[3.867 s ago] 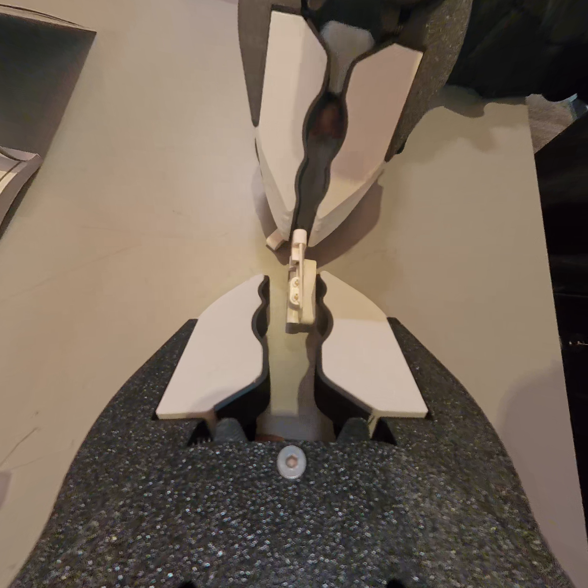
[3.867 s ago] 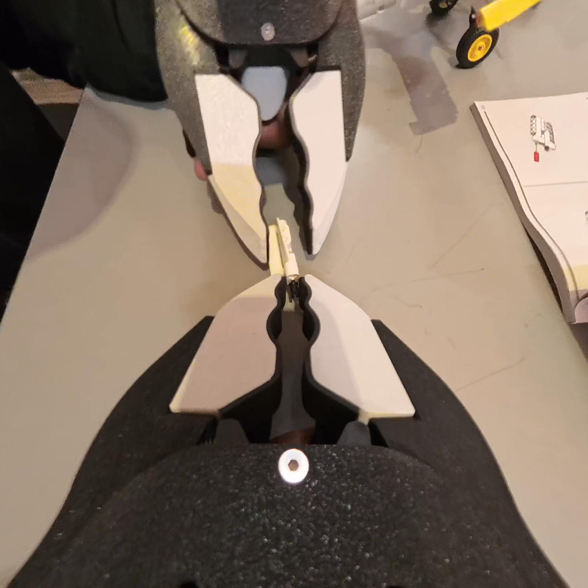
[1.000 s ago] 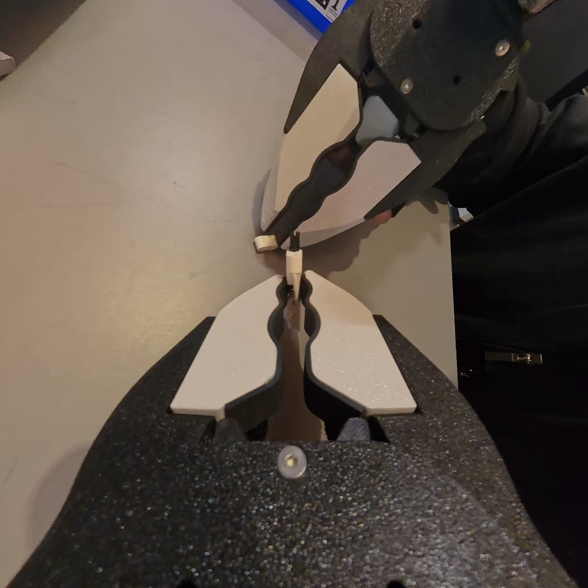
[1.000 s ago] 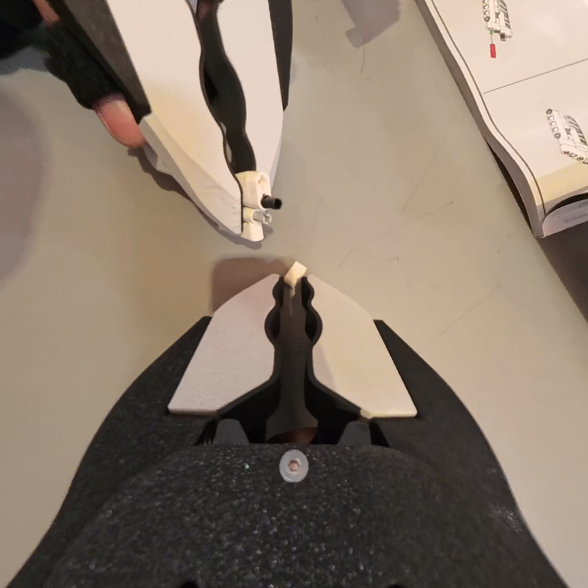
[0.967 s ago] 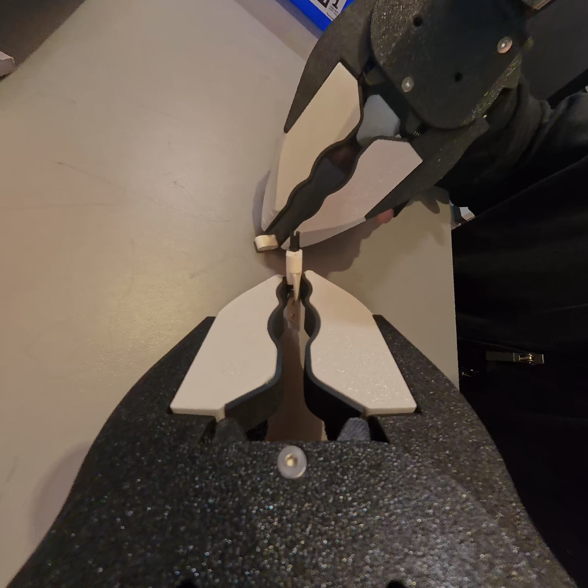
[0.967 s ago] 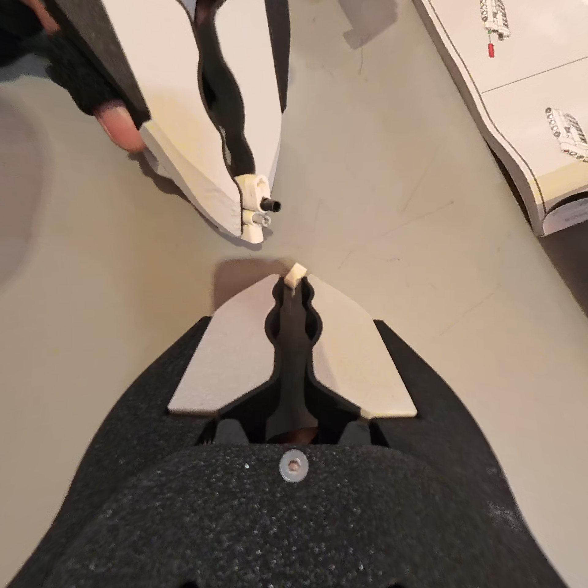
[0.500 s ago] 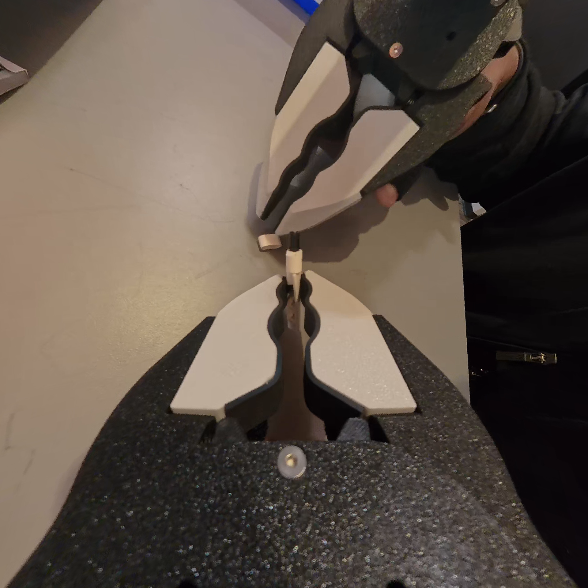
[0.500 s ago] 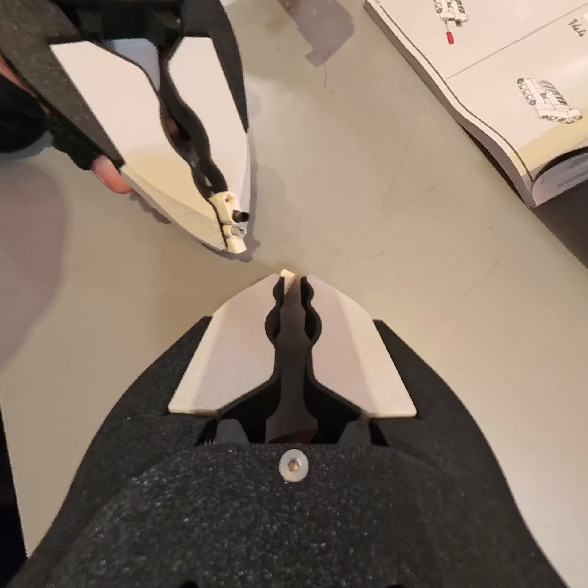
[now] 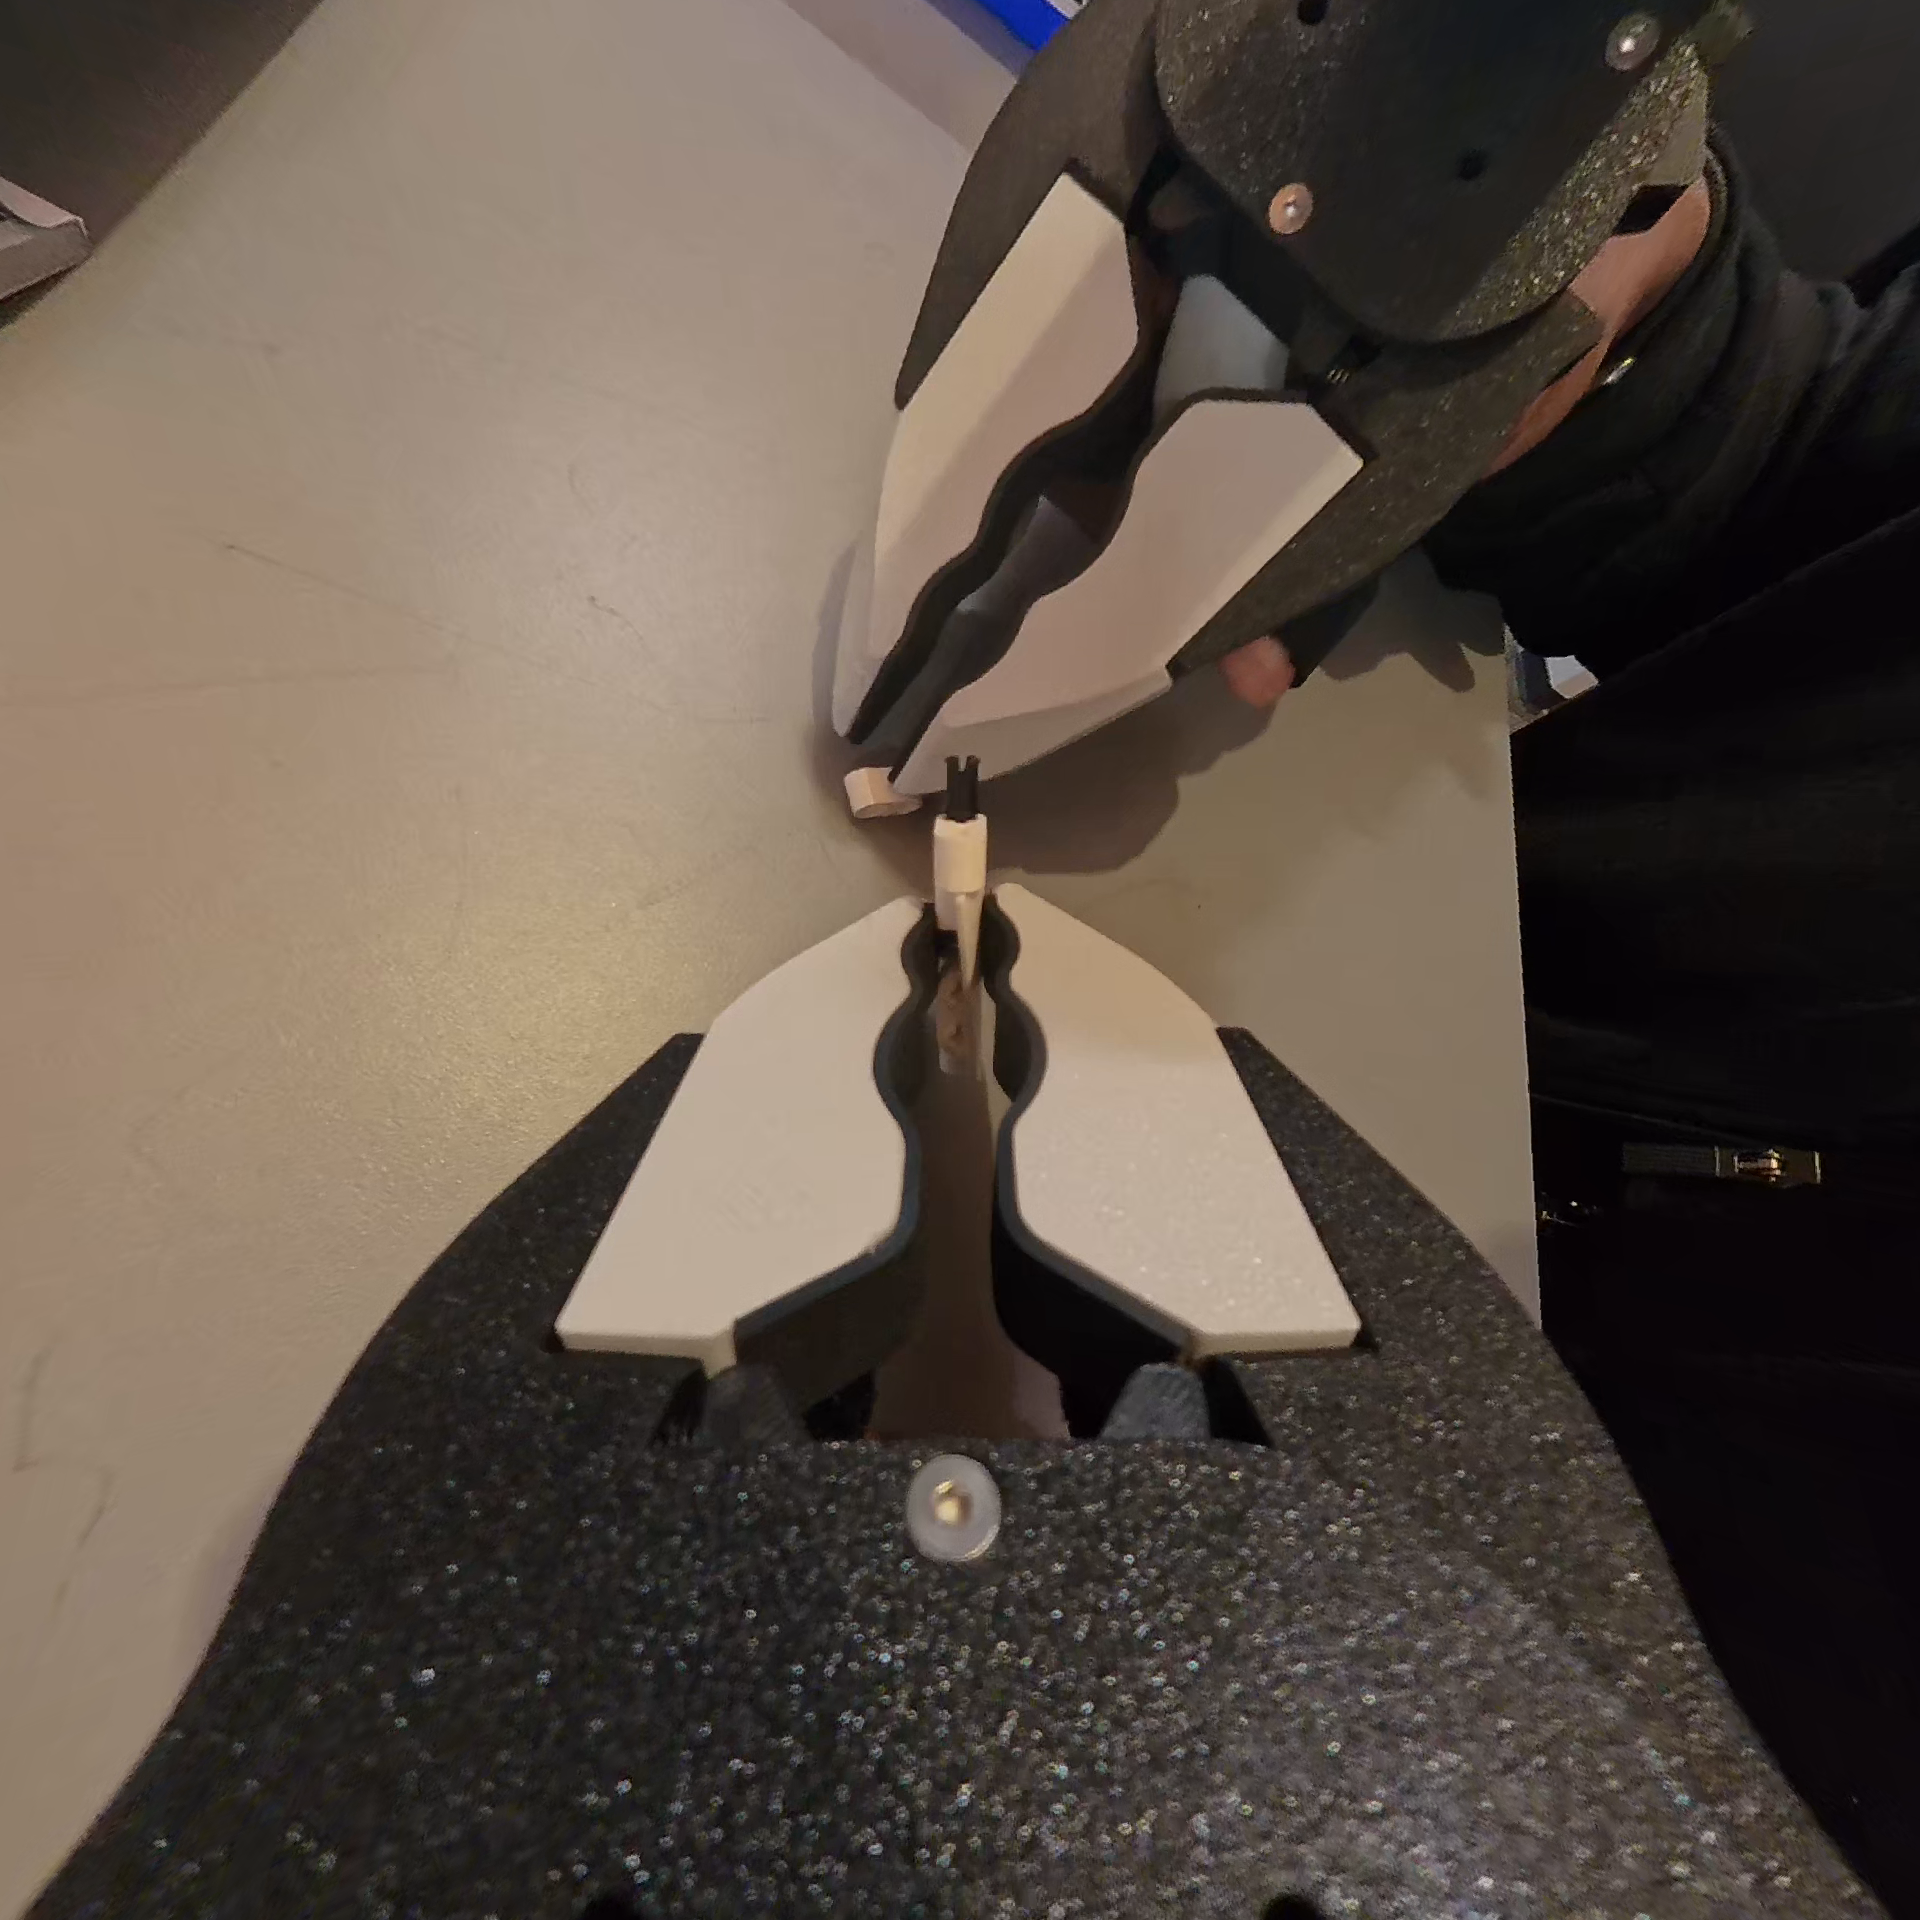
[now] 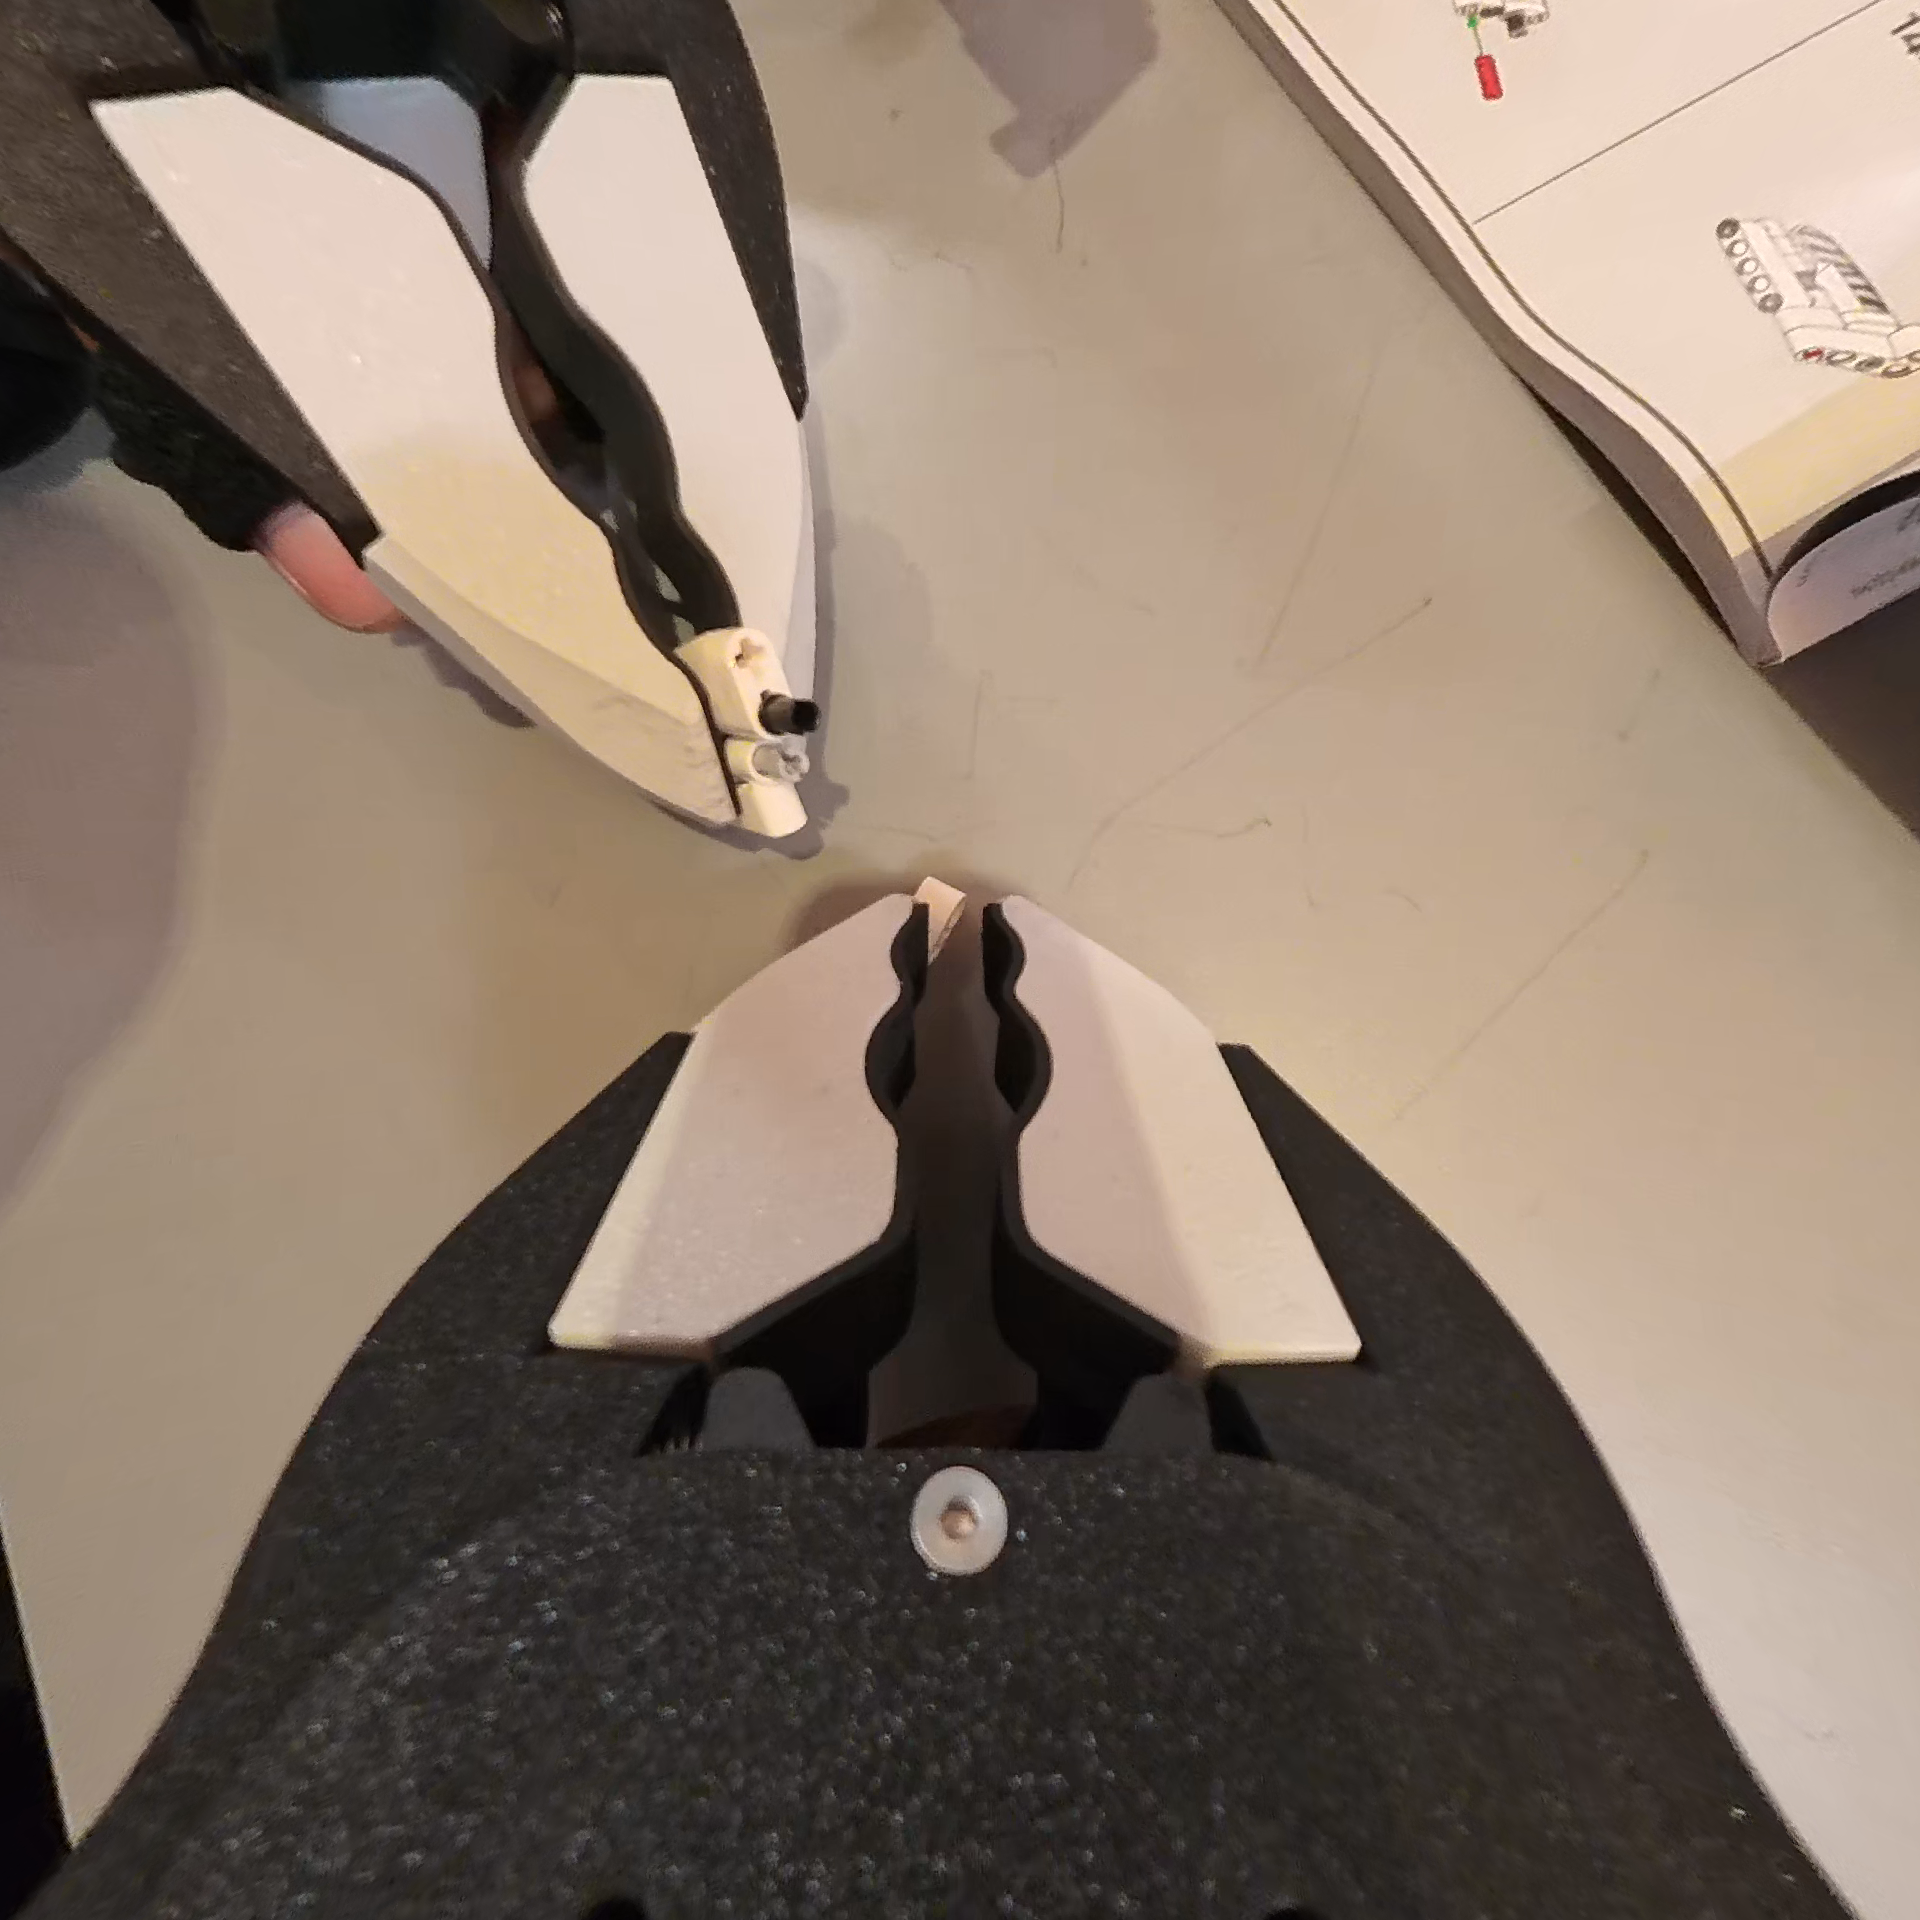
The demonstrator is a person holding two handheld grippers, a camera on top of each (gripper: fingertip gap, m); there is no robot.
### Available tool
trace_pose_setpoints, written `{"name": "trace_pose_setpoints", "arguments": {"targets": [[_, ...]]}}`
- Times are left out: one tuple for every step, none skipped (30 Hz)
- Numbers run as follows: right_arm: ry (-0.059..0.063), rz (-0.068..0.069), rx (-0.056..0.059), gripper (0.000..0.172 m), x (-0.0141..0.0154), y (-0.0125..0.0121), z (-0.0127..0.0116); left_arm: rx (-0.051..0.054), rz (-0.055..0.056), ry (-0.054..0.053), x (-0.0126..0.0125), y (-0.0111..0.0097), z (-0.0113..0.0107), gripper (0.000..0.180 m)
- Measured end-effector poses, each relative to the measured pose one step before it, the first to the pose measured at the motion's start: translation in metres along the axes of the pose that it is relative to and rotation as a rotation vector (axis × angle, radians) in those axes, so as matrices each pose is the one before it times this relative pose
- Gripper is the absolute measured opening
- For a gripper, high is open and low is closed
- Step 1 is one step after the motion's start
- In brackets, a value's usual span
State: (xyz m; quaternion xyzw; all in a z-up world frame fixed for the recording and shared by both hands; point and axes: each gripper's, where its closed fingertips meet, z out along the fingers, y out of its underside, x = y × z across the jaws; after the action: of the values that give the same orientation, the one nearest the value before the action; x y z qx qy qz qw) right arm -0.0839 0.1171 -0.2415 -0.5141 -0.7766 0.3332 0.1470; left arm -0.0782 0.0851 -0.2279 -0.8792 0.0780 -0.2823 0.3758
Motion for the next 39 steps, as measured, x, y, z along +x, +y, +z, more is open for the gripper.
{"name": "trace_pose_setpoints", "arguments": {"targets": [[-0.0032,0.0035,0.0006,0.01,-0.00034,-0.00011,0.00029,-0.0004,0.0011,-0.0003,0.0001,0.0,0.00003,0.007],[-0.0006,0.0016,-0.0006,0.01,-0.00014,0.00007,0.00009,-0.0004,0.0005,-0.0008,0.00002,0.00006,0.00009,0.007],[0.0003,-0.0002,-0.0005,0.01,-0.00009,-0.00006,0.0001,-0.0007,0.0004,-0.0004,0.0,0.00009,0.00001,0.007],[0.0008,-0.0019,-0.0002,0.009,-0.00049,-0.00007,0.00006,-0.0004,-0.0003,-0.0001,-0.00004,0.00012,0.00003,0.007],[0.0023,-0.0045,-0.001,0.009,-0.0006,-0.00019,0.00028,-0.0002,-0.001,-0.0005,-0.00016,0.00001,0.00005,0.007],[0.0052,-0.0074,-0.0016,0.008,-0.00056,-0.00017,0.00022,-0.0001,-0.0012,-0.0007,-0.00017,0.0,-0.00012,0.007],[0.0063,-0.011,-0.003,0.008,-0.00098,-0.00014,0.00021,-0.0001,-0.0011,-0.0006,-0.00021,0.00007,-0.00006,0.007],[0.0083,-0.0117,-0.004,0.008,-0.0008,-0.00024,0.00018,-0.0001,-0.0007,-0.0011,-0.00018,0.00001,-0.00006,0.007],[0.0111,-0.0143,-0.0042,0.008,-0.00069,-0.00022,0.00015,-0.0008,-0.001,-0.0016,-0.00038,0.00009,-0.00005,0.007],[0.0129,-0.017,-0.0038,0.008,-0.00058,-0.00034,0.00018,-0.0017,-0.0005,-0.0022,-0.00041,0.00021,-0.00006,0.007],[0.0115,-0.0165,-0.0043,0.007,-0.00091,-0.00024,0.00015,-0.0029,0.0009,-0.0056,-0.00078,0.00038,-0.00021,0.007],[0.004,-0.0165,-0.0065,0.008,-0.00196,-0.00001,0.00036,-0.0024,0.0017,-0.0041,-0.00062,0.00038,-0.00023,0.007],[0.0,-0.0164,-0.0162,0.008,-0.00262,0.00168,0.00106,-0.0014,0.0007,-0.0019,-0.00034,0.00009,-0.00038,0.007],[0.0085,-0.0191,-0.0098,0.009,-0.00144,0.00118,0.00141,-0.0007,-0.0007,-0.0029,-0.00038,0.00001,-0.00033,0.007],[0.0077,-0.018,-0.0164,0.01,-0.00106,0.00246,0.0019,-0.0003,0.0006,-0.0026,-0.00039,0.00003,-0.00037,0.007],[0.0047,-0.0066,0.0081,0.009,-0.00075,-0.0011,0.00051,-0.0001,0.0009,-0.0009,0.00001,-0.00005,-0.0003,0.007],[-0.0046,0.0005,-0.002,0.009,-0.00107,0.00001,0.00029,-0.0002,0.0008,0.0,0.00015,-0.00004,-0.00014,0.007],[-0.0032,0.0003,-0.0017,0.009,-0.00043,0.00005,0.00002,-0.0014,0.0005,-0.0003,0.0001,0.00019,0.00001,0.007],[0.0002,-0.0021,0.0003,0.009,0.00029,0.00011,-0.00009,-0.0019,0.0009,-0.0002,0.00009,0.00026,0.00015,0.007],[-0.0007,-0.0046,0.0009,0.009,0.00018,0.00013,-0.00013,-0.0012,0.001,0.0008,0.00024,0.00024,0.00013,0.007],[-0.0027,-0.0039,-0.0005,0.009,-0.00005,0.00035,-0.00026,-0.0012,-0.0003,0.001,0.00008,0.0003,0.0002,0.007],[-0.0042,-0.0018,-0.0006,0.01,0.00003,0.00016,-0.00034,-0.0019,-0.001,0.0005,-0.0001,0.00039,0.00022,0.007],[-0.0058,-0.0014,0.0024,0.011,0.00009,-0.00013,-0.00083,-0.0018,-0.0006,0.0,-0.00024,0.00043,0.00011,0.007],[-0.0121,-0.0002,0.0069,0.012,-0.00034,-0.00072,-0.00152,-0.0009,-0.0001,-0.0002,-0.00009,0.00011,0.00006,0.007],[-0.0164,0.0079,0.0121,0.012,-0.00032,-0.00126,-0.00191,0.0,0.0001,0.0001,0.0,0.0,0.0,0.007],[-0.0129,0.0163,0.0163,0.012,0.00082,-0.00187,-0.00217,-0.0004,0.0006,-0.0007,0.0,-0.00001,-0.00003,0.007],[-0.0056,0.0176,0.0144,0.012,0.00207,-0.00165,-0.00175,-0.001,0.0022,-0.0018,-0.00002,0.00008,-0.00009,0.007],[-0.0023,0.0165,0.0121,0.012,0.00226,-0.00124,-0.00105,-0.001,0.0026,-0.0019,0.00002,0.00009,-0.00004,0.007],[-0.0052,0.0166,0.008,0.012,0.00137,-0.00083,-0.00007,-0.0005,0.0015,-0.0003,0.00027,-0.00006,0.00006,0.007],[-0.0069,0.0133,0.0024,0.012,0.00041,0.0001,0.00098,-0.0001,0.0006,0.0004,0.0003,-0.00004,0.00009,0.007],[-0.0013,0.0071,-0.0035,0.012,0.00042,0.0011,0.00151,-0.0007,0.001,0.0001,0.00019,0.0001,0.00011,0.007],[0.0047,-0.0006,-0.0078,0.012,0.00058,0.00174,0.00177,-0.0008,0.0014,-0.0007,0.0001,0.00005,0.00004,0.007],[0.0005,-0.0027,0.0049,0.011,-0.00051,-0.00032,0.00067,-0.0004,0.0007,-0.0014,-0.00016,0.00005,-0.00015,0.007],[-0.0043,-0.0029,-0.0021,0.011,-0.00125,0.00022,0.00038,0.0002,0.0,-0.0008,-0.0002,-0.00004,-0.00021,0.007],[0.002,-0.0046,-0.0011,0.011,-0.0004,0.00012,0.00003,0.0008,-0.0008,-0.0009,-0.00039,-0.00012,-0.00016,0.007],[0.0046,-0.0057,-0.0005,0.011,-0.00011,0.00001,-0.00003,0.0,-0.001,-0.0015,-0.00042,0.00005,-0.0001,0.007],[0.0023,-0.0056,-0.0009,0.011,-0.00064,0.00006,-0.00004,-0.0008,-0.0001,-0.001,-0.00034,0.00016,-0.0001,0.007],[0.001,-0.0053,-0.0007,0.011,-0.00092,-0.00002,0.00001,-0.001,0.0,-0.0006,-0.00025,0.00026,0.0,0.007],[0.0022,-0.0058,-0.0015,0.011,-0.00077,-0.00003,0.00004,-0.0013,0.0001,-0.0004,-0.00016,0.00024,0.00026,0.007]]}}
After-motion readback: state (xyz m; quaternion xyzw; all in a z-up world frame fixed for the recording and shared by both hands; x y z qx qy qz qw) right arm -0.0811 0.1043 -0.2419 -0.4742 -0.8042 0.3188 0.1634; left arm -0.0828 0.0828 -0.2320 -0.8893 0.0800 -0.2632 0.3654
